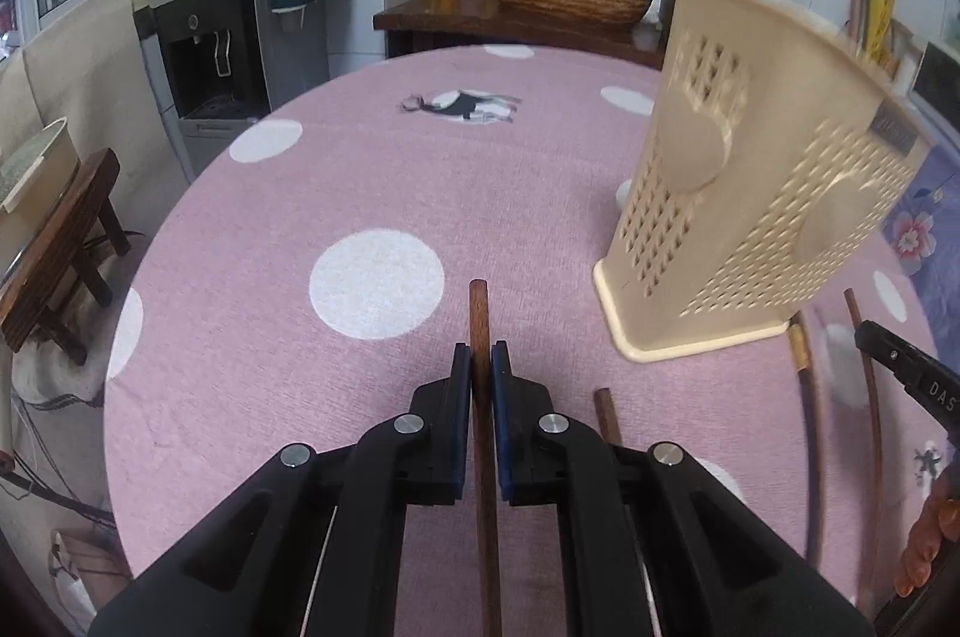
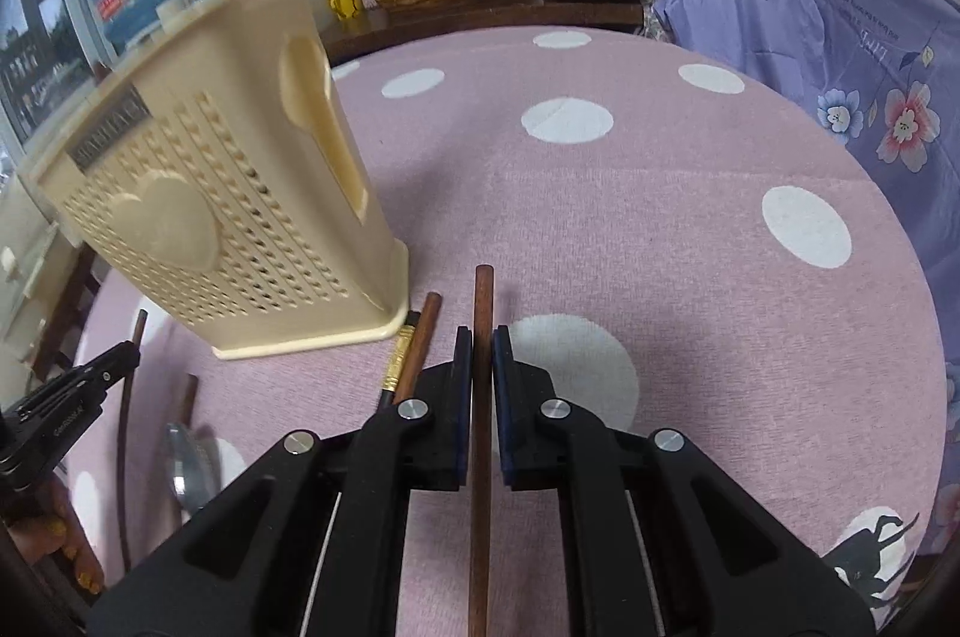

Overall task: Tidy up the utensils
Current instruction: 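Lift both wooden chopsticks and carry them over the basket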

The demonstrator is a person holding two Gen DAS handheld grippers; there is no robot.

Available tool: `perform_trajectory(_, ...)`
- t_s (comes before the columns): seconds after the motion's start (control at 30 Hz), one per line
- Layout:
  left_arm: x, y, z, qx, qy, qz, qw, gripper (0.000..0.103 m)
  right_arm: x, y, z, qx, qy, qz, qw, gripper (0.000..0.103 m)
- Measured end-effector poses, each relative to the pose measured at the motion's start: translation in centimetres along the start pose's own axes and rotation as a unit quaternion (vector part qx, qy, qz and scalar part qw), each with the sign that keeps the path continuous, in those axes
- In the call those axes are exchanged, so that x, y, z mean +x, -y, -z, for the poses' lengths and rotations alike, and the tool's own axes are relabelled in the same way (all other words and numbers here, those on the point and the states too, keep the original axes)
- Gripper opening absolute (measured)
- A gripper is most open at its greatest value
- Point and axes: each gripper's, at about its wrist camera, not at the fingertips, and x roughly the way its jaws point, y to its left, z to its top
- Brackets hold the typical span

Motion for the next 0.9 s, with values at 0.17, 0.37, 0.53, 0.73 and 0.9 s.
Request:
perform_trajectory(0.17,-4.7,-0.8,-1.7,-0.006,0.046,0.034,0.9983,0.008,-4.0,0.3,-1.3,0.005,0.035,-0.036,0.999,0.008)
perform_trajectory(0.37,-11.0,-1.4,-4.3,0.004,0.122,0.048,0.9914,0.008,-11.1,0.9,-3.6,-0.008,0.105,-0.065,0.992,0.008)
perform_trajectory(0.53,-12.7,-2.0,-5.6,-0.002,0.147,0.046,0.9881,0.008,-14.5,1.1,-5.0,-0.022,0.128,-0.073,0.989,0.008)
perform_trajectory(0.73,-13.1,-1.9,-5.3,-0.002,0.156,0.046,0.9867,0.008,-15.6,0.6,-5.1,-0.037,0.131,-0.071,0.988,0.008)
perform_trajectory(0.9,-13.8,-2.0,-5.2,0.003,0.158,0.049,0.9863,0.008,-15.8,0.6,-5.0,-0.037,0.127,-0.076,0.988,0.008)
